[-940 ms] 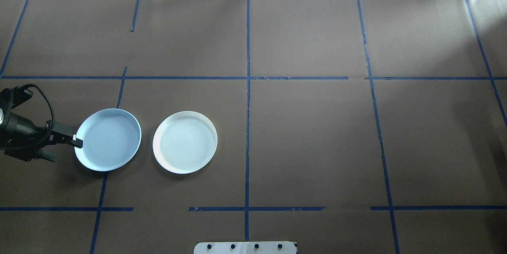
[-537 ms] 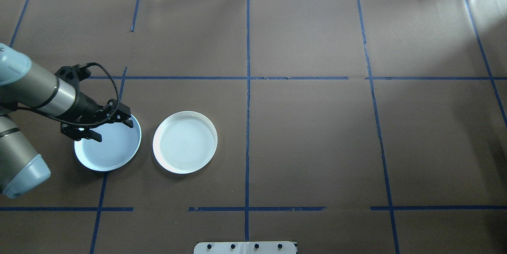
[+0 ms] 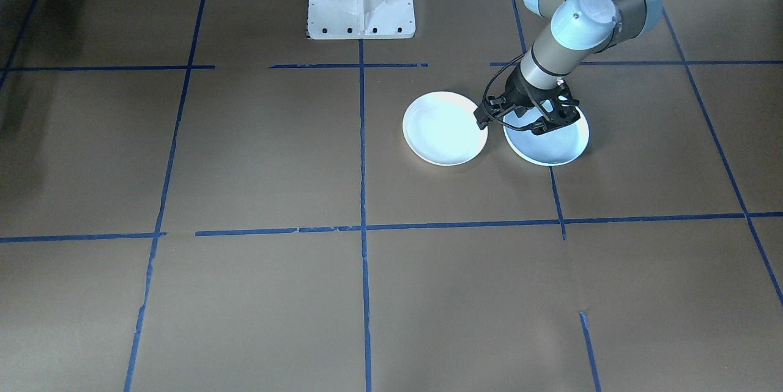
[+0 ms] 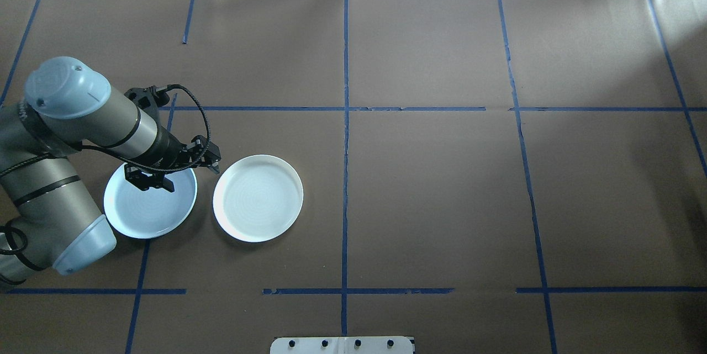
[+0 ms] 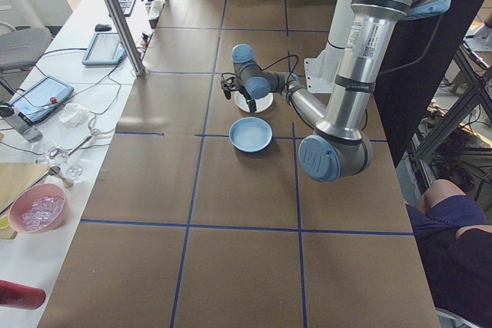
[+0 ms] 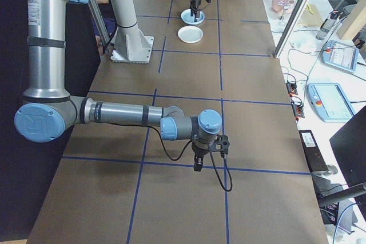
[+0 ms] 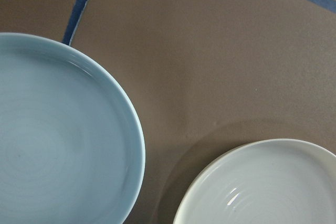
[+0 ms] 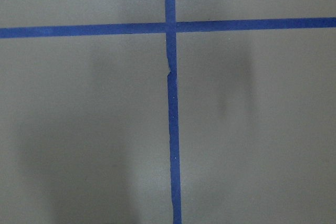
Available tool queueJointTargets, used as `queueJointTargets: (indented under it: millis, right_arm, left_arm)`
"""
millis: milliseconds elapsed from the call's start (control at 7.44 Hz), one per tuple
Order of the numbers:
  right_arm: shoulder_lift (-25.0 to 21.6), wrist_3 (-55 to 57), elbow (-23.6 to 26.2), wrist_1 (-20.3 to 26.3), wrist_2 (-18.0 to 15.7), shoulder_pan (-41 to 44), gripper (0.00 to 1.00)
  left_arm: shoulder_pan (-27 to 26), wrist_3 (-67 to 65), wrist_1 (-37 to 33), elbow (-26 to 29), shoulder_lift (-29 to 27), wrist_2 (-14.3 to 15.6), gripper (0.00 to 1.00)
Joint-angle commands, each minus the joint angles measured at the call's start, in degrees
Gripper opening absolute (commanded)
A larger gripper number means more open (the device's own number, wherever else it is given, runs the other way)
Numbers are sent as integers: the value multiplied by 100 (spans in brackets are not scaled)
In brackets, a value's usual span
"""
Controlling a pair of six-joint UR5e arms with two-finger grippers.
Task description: Stack plate in center
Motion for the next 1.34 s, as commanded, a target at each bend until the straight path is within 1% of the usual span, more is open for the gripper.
queueJointTargets:
  millis: [0, 134, 537, 672, 940, 1209]
  right_arm:
    - [0, 0, -1, 0, 0, 1, 100]
    - [0, 0, -1, 0, 0, 1, 100]
    - [0, 0, -1, 0, 0, 1, 100]
    - [0, 0, -1, 0, 0, 1, 100]
    - [0, 0, -1, 0, 0, 1, 100]
    - [0, 0, -1, 0, 0, 1, 100]
  left_arm:
    - [237, -240, -326, 363, -72, 133, 100]
    - [247, -302, -380, 451, -168, 134, 100]
    - [299, -426, -372, 434, -300, 107, 99]
    - [343, -426, -372, 443, -292, 125, 95]
    - [352, -391, -381, 461, -257, 116, 82]
    - [361, -365, -389, 513, -230, 116, 76]
